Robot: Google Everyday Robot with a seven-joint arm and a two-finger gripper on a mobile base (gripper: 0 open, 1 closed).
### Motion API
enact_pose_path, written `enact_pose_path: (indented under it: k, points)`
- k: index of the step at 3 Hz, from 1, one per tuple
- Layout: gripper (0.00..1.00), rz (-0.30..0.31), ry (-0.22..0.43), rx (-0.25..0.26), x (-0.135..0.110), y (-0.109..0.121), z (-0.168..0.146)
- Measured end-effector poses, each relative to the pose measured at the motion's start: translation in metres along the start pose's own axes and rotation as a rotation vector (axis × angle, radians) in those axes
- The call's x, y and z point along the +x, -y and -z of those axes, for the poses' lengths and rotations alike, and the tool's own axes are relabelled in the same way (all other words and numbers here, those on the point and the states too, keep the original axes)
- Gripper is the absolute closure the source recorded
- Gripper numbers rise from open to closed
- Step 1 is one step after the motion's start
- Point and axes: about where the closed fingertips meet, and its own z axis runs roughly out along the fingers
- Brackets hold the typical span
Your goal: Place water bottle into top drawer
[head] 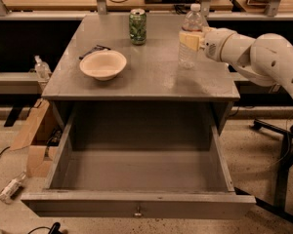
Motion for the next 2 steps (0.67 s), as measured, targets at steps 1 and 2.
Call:
enact_pose_path:
  k: [1,2]
  points:
    - [1.00,0.000,0.000,0.000,0.000,0.000,0.000]
    - [1.00,0.077,-0.040,-0.095,-0.031,-0.057,0.017]
